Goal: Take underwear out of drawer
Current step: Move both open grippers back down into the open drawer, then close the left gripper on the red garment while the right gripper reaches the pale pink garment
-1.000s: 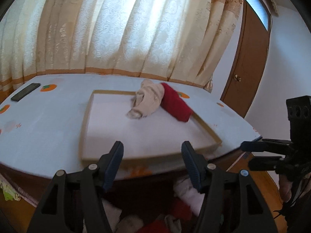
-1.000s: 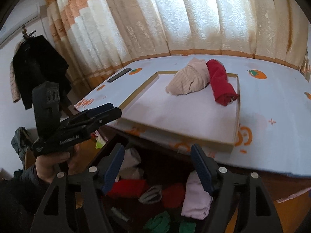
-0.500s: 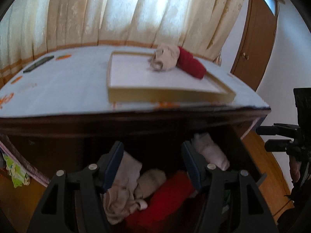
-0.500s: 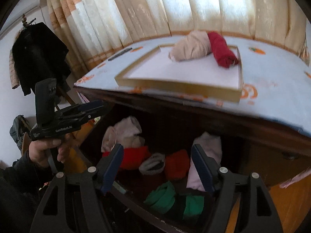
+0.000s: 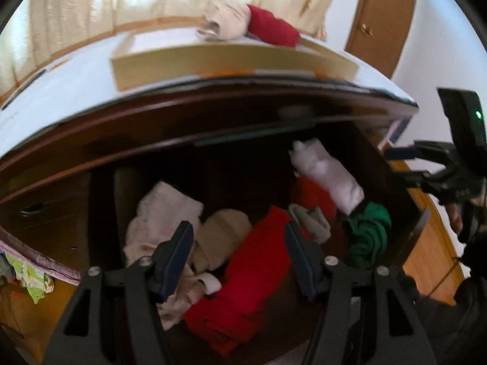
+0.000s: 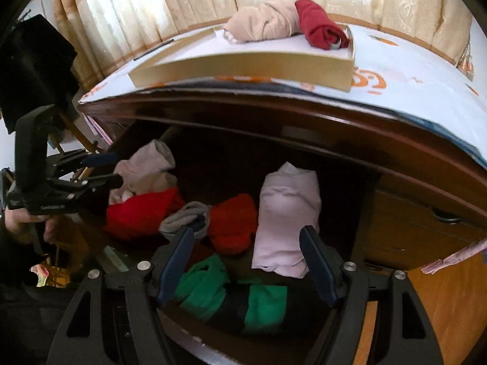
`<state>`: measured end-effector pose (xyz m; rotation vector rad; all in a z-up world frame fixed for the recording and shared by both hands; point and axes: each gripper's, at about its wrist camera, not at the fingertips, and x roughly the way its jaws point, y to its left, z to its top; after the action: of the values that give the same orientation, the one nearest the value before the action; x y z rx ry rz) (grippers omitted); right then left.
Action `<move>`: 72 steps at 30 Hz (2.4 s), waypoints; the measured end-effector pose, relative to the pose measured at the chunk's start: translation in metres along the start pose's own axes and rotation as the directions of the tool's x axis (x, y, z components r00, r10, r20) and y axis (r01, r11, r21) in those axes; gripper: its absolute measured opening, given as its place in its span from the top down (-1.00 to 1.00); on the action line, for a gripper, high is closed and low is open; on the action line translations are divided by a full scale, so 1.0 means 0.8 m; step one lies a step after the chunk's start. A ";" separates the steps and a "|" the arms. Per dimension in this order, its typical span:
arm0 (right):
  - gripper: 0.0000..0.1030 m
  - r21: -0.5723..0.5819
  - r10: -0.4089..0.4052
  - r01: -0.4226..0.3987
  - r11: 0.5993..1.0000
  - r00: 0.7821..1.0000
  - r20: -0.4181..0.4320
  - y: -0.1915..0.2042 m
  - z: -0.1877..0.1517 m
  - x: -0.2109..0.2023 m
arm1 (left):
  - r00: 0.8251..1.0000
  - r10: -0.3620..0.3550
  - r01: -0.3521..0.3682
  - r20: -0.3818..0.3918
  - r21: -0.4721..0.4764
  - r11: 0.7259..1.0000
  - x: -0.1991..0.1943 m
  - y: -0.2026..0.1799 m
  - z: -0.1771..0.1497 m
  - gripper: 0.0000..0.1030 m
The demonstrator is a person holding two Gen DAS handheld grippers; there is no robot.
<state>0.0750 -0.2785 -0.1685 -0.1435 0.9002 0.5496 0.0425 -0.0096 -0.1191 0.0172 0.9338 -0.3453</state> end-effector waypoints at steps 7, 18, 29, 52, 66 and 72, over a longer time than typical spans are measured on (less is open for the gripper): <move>-0.43 0.007 -0.015 0.015 1.000 0.999 -0.032 -0.007 0.000 0.023 | 0.991 -0.057 0.068 -0.118 0.091 0.994 0.022 -0.018 0.001 -0.21; -0.43 0.017 -0.024 0.025 1.000 0.998 -0.057 -0.013 -0.003 0.037 | 0.950 -0.122 0.156 -0.287 0.100 0.983 0.055 -0.028 -0.008 -0.21; -0.43 0.006 -0.026 0.026 1.000 0.997 -0.073 -0.008 0.001 0.049 | 0.915 -0.107 0.157 -0.389 0.098 0.983 0.079 -0.023 -0.002 -0.21; -0.43 -0.088 -0.132 0.117 0.989 0.971 -0.197 -0.003 0.021 0.096 | 0.909 -0.134 0.183 -0.394 0.088 0.979 0.089 -0.020 0.006 0.19; -0.42 -0.259 -0.278 0.195 0.946 0.900 -0.337 0.009 0.030 0.156 | 0.950 -0.235 0.231 -0.207 -0.041 0.972 0.044 0.016 0.006 0.19; -0.42 -0.279 -0.288 0.199 0.939 0.900 -0.327 0.011 0.032 0.162 | 0.961 -0.242 0.238 -0.134 -0.041 0.970 0.023 0.015 0.008 0.19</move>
<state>0.1523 -0.2113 -0.2522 -0.5881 1.1547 0.3971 0.0607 -0.0046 -0.1315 -0.0965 1.0806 -0.5634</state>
